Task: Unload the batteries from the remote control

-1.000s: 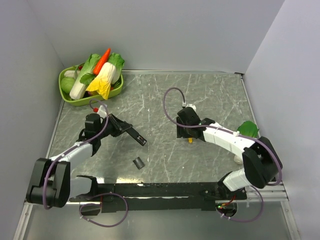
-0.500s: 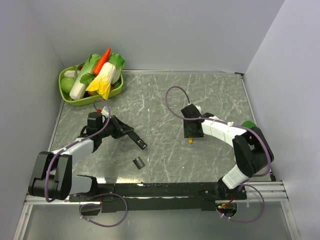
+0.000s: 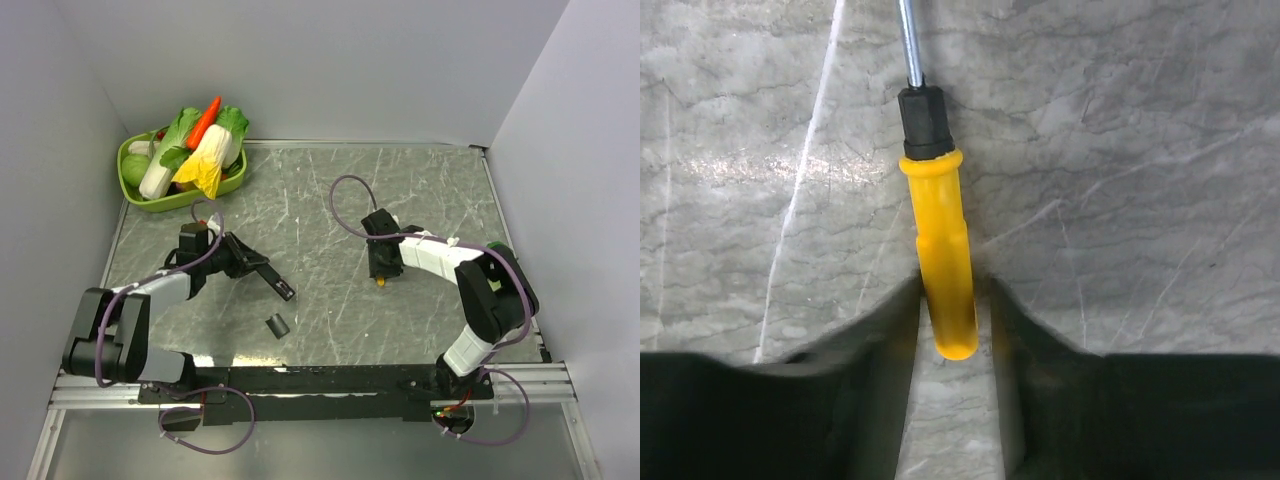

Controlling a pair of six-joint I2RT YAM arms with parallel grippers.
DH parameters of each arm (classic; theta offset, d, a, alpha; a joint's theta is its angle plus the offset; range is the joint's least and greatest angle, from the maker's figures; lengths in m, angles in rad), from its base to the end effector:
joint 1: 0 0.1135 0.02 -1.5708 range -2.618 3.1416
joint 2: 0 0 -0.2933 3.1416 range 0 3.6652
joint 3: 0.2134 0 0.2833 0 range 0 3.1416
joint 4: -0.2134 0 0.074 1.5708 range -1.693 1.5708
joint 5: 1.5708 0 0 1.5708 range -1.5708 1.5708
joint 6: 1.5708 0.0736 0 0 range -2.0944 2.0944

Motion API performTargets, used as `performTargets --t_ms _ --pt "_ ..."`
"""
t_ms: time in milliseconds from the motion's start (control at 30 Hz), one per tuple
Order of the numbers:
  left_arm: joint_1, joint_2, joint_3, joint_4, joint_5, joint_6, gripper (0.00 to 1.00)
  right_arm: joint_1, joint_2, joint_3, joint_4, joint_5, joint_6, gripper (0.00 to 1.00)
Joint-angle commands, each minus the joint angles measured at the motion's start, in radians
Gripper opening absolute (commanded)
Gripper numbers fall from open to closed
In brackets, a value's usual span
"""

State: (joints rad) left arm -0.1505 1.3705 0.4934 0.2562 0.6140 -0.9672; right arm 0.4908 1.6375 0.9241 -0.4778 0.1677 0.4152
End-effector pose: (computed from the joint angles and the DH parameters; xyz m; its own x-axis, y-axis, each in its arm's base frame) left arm 0.2842 -0.0860 0.1484 -0.8088 -0.5580 -0.1857 -0.1410 0.4906 -0.8599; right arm 0.3078 0.1506 0.1342 -0.9150 -0.0380 -0.4016 -0.0449 0.9990 0.0076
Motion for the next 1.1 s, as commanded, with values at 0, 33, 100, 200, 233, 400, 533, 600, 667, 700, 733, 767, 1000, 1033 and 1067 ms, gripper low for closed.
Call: performTargets --t_ms 0,33,100,200,233,400,533,600,667,700,733,767,1000,1033,1067 --pt "-0.004 0.035 0.051 0.003 0.049 -0.033 0.01 -0.003 0.019 -0.001 0.033 -0.010 -0.016 0.25" --pt "-0.003 0.039 0.057 -0.003 0.056 -0.033 0.01 -0.003 0.010 0.001 0.039 -0.014 -0.029 0.19" --pt "-0.004 0.050 0.082 -0.035 0.079 -0.028 0.01 0.002 -0.034 -0.001 0.048 -0.008 -0.052 0.03" --pt "-0.004 0.056 0.164 -0.159 0.082 0.022 0.01 0.021 -0.161 -0.010 0.076 -0.011 -0.130 0.00" --pt "-0.004 0.059 0.192 -0.197 0.079 0.047 0.01 0.037 -0.206 -0.019 0.090 0.002 -0.182 0.00" --pt "-0.008 0.137 0.405 -0.486 0.073 0.254 0.01 0.146 -0.495 -0.137 0.298 -0.109 -0.404 0.00" --pt "-0.009 0.183 0.479 -0.629 0.092 0.370 0.01 0.221 -0.639 -0.261 0.429 -0.120 -0.631 0.00" --pt "-0.011 0.203 0.511 -0.673 0.078 0.427 0.01 0.219 -0.637 -0.219 0.334 -0.216 -0.665 0.00" --pt "-0.023 0.202 0.527 -0.703 0.055 0.461 0.01 0.249 -0.618 -0.176 0.286 -0.267 -0.682 0.00" --pt "-0.029 0.194 0.527 -0.701 0.046 0.469 0.01 0.265 -0.585 -0.157 0.221 -0.299 -0.690 0.00" --pt "-0.043 0.179 0.527 -0.698 0.053 0.488 0.01 0.297 -0.568 -0.139 0.191 -0.303 -0.688 0.00" --pt "-0.047 0.171 0.524 -0.680 0.072 0.498 0.01 0.314 -0.552 -0.108 0.165 -0.309 -0.685 0.00" --pt "-0.049 0.137 0.583 -0.632 0.030 0.544 0.01 0.357 -0.443 -0.087 0.090 -0.490 -0.636 0.00" --pt "-0.057 0.150 0.617 -0.643 0.021 0.551 0.01 0.364 -0.426 -0.082 0.085 -0.503 -0.635 0.00" --pt "-0.061 0.159 0.632 -0.653 0.018 0.555 0.01 0.385 -0.397 -0.074 0.085 -0.488 -0.629 0.00"
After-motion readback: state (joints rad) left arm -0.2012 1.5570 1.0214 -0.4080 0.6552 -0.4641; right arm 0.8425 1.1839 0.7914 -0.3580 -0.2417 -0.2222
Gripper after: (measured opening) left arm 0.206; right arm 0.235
